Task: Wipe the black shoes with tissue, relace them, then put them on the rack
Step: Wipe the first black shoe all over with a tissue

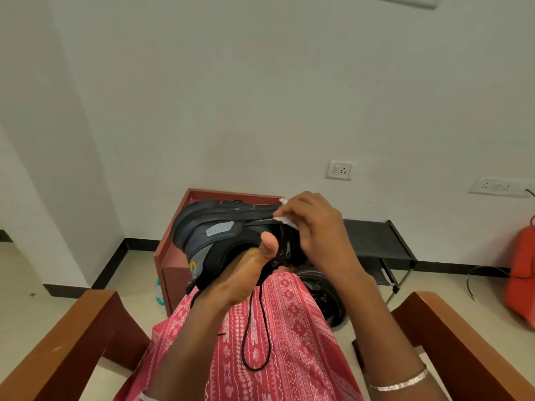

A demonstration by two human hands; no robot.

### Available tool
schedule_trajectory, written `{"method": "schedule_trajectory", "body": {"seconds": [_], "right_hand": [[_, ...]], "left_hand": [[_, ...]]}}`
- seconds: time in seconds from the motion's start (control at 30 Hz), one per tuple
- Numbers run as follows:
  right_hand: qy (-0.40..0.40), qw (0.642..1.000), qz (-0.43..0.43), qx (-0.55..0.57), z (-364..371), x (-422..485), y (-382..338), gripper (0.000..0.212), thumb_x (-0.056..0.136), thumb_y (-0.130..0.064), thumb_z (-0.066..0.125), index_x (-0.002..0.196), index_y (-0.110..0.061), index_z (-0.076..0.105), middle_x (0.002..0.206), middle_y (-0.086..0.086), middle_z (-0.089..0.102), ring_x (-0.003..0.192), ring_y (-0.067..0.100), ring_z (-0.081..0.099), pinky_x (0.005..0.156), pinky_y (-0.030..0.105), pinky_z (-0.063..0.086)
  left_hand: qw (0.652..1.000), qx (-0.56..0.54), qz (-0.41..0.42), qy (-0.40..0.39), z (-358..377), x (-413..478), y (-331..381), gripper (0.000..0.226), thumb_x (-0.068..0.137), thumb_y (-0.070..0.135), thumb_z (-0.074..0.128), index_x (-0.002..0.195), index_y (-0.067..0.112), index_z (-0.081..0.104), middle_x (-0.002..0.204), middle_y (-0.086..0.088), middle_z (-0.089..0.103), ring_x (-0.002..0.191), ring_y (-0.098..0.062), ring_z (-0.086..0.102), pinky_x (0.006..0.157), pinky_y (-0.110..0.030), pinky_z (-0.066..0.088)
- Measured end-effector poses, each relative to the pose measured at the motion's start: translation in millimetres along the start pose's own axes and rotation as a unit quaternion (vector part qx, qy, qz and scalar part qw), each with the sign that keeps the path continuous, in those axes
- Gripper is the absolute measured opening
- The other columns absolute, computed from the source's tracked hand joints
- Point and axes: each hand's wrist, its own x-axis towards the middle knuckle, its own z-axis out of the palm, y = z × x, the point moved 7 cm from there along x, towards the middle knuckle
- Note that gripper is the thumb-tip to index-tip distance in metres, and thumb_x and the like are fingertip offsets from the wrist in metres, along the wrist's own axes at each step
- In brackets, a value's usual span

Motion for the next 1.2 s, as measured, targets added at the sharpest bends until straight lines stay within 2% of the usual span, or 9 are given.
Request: {"method": "schedule_trajectory", "body": {"seconds": [0.1,0.3,0.5,0.7,0.8,0.9,0.97,1.07,1.2], "right_hand": [[0.018,0.999,0.032,-0.009,-11,-8,20,0.025,0.085,0.008,0.064,0.093,-0.013,0.076,0.094,0.000,0.066,0.091,0.019,0.061,0.076,0.033,0.054],[-0.020,0.996,0.002,0.083,-6,8,-24,0.017,0.086,-0.003,0.069,0.094,-0.017,0.075,0.093,-0.007,0.074,0.089,0.006,0.067,0.082,0.028,0.056],[-0.036,0.996,-0.067,0.040,-3,13,-26,0.005,0.085,-0.008,0.070,0.085,-0.009,0.074,0.087,0.000,0.070,0.082,0.020,0.065,0.070,0.039,0.055],[-0.015,1.000,-0.004,-0.017,-16,-4,34,0.011,0.080,0.002,0.075,0.082,-0.008,0.073,0.085,0.001,0.068,0.078,0.022,0.063,0.067,0.045,0.055],[0.005,1.000,-0.002,-0.021,-17,-9,34,0.010,0.080,0.002,0.074,0.081,-0.008,0.073,0.083,0.001,0.068,0.077,0.021,0.063,0.066,0.043,0.054],[0.034,0.999,-0.028,-0.002,-13,-4,10,0.008,0.082,0.000,0.068,0.080,-0.006,0.073,0.082,0.002,0.069,0.077,0.019,0.064,0.066,0.040,0.054],[0.049,0.997,-0.048,0.034,-10,-1,-9,0.009,0.083,0.001,0.068,0.082,-0.005,0.073,0.083,0.003,0.071,0.079,0.020,0.065,0.068,0.040,0.055],[0.049,0.994,-0.079,0.057,-4,-2,-29,0.007,0.085,0.000,0.070,0.083,-0.005,0.073,0.086,0.002,0.071,0.084,0.020,0.065,0.073,0.038,0.053],[0.045,0.997,-0.053,0.043,-7,-8,-5,0.010,0.092,-0.009,0.064,0.089,-0.007,0.073,0.091,0.001,0.071,0.088,0.018,0.065,0.075,0.038,0.053]], "left_hand": [[1.000,-0.012,-0.011,-0.009,2,1,-3,0.097,0.034,0.110,0.024,0.093,0.042,0.061,0.111,0.015,0.062,0.114,-0.004,0.055,0.111,-0.033,0.036],[0.995,0.094,-0.004,-0.022,14,0,8,0.116,0.027,0.111,0.014,0.099,0.031,0.058,0.121,-0.005,0.063,0.114,-0.016,0.054,0.107,-0.037,0.042],[0.983,0.179,-0.021,-0.031,15,3,2,0.129,0.028,0.111,0.005,0.097,0.014,0.055,0.111,-0.020,0.066,0.104,-0.029,0.062,0.093,-0.043,0.046],[0.992,0.127,-0.011,-0.020,10,2,1,0.147,0.027,0.110,0.006,0.132,0.019,0.054,0.124,0.008,0.050,0.117,-0.005,0.043,0.103,-0.023,0.030],[0.990,0.140,-0.022,-0.016,12,3,1,0.134,0.023,0.111,0.006,0.110,0.020,0.053,0.111,0.003,0.048,0.097,-0.005,0.046,0.085,-0.016,0.036],[0.982,0.181,-0.035,-0.037,17,6,-3,0.118,0.023,0.111,0.008,0.083,0.022,0.054,0.086,0.001,0.058,0.078,-0.009,0.053,0.081,-0.026,0.048],[0.976,0.211,-0.045,-0.036,19,5,0,0.106,0.018,0.111,0.005,0.062,0.022,0.044,0.063,0.006,0.049,0.058,-0.004,0.045,0.061,-0.018,0.039],[0.976,0.211,-0.029,-0.035,20,4,3,0.108,0.020,0.110,0.004,0.068,0.022,0.044,0.070,0.009,0.052,0.063,0.005,0.049,0.061,-0.009,0.037],[0.983,0.176,-0.034,-0.038,17,7,-8,0.122,0.024,0.111,0.005,0.096,0.018,0.038,0.098,-0.003,0.047,0.090,-0.014,0.041,0.079,-0.035,0.037]]}}
